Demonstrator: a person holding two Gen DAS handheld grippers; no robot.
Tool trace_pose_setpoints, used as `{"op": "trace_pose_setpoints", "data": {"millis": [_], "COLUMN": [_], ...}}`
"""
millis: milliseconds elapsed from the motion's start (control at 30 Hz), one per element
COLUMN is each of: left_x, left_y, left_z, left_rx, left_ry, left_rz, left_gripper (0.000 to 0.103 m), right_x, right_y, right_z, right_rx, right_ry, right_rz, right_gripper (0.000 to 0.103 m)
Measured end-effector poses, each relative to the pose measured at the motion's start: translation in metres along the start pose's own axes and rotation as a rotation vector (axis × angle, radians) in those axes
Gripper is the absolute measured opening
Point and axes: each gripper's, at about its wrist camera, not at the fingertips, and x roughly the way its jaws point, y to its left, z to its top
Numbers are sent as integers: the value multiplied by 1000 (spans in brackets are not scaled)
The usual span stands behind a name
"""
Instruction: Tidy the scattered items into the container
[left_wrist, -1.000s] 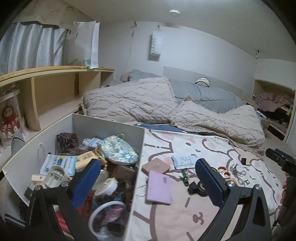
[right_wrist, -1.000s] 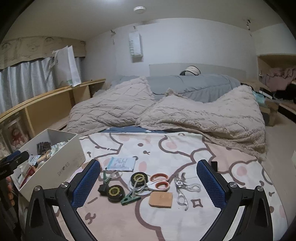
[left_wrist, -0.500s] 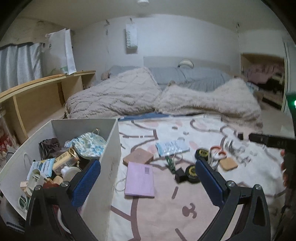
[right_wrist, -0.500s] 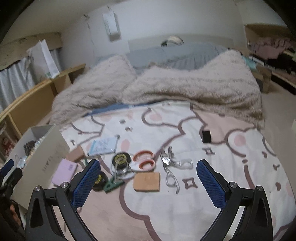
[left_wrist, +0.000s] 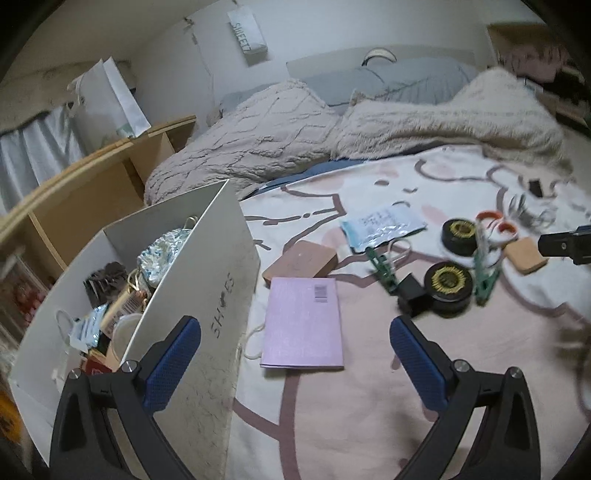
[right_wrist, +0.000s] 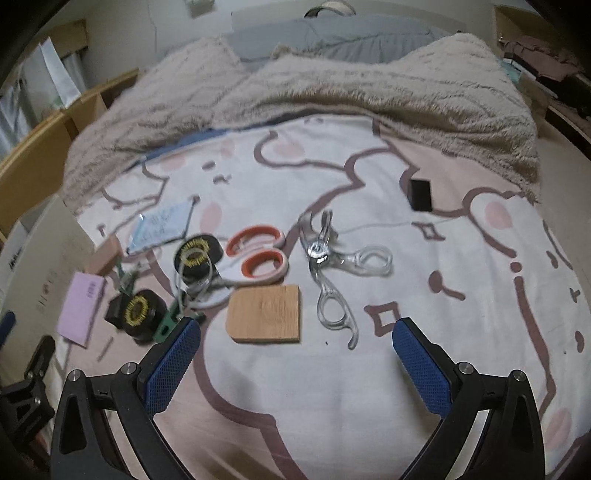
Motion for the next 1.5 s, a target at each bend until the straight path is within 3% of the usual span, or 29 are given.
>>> {"op": "trace_pose_setpoints", "data": {"millis": [400,867,1333,1500], "left_x": [30,66,72,71], "left_y": [-29,-22,-21,-20], "left_z": [-2,-9,-14,-15], "left_rx": [81,-4,-21,-24], "left_ry": [62,199,220,220], "left_rz": [-21,-86,-106,-108], "left_gripper": [103,103,103,103], "right_x": [31,38,32,18], "right_y": [13,18,11,13], "right_z": [-9,-15,-18,-22], "right_rx": [-74,-101,-70,-61], "right_ry": [80,75,59,23], "right_rz": [-86,-128,-67,31], "right_gripper": [103,103,103,103]}}
